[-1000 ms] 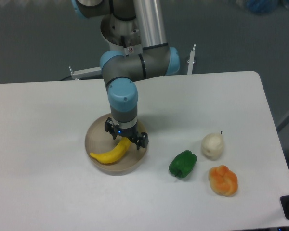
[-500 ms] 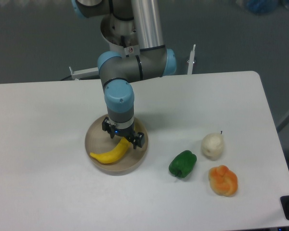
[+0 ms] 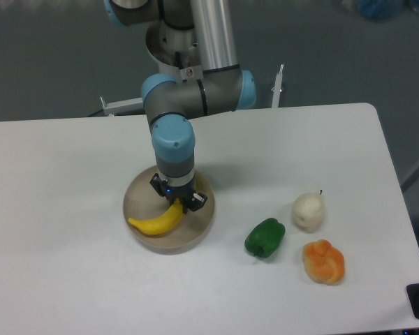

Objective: Pick up the banana from the plate
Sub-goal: 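Close the gripper on the banana's middle, then lift the banana off the plate and carry it toward the green pepper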

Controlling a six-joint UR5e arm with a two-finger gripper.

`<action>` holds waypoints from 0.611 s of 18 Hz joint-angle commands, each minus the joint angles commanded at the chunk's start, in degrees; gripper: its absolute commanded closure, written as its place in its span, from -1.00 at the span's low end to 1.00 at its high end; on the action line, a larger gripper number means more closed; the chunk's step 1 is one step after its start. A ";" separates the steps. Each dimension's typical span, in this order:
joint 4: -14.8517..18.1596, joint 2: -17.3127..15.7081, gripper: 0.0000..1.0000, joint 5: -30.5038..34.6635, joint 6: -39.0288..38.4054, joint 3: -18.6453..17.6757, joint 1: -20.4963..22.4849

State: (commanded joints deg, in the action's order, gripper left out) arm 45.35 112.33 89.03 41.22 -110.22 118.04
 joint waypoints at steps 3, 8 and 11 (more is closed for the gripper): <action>0.09 -0.61 0.54 0.00 0.17 0.61 0.35; 1.05 -3.16 0.53 0.09 2.01 4.12 4.47; 1.05 -5.09 0.53 0.18 9.20 4.83 8.07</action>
State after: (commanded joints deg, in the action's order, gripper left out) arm 46.41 107.23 89.21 50.42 -105.38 126.11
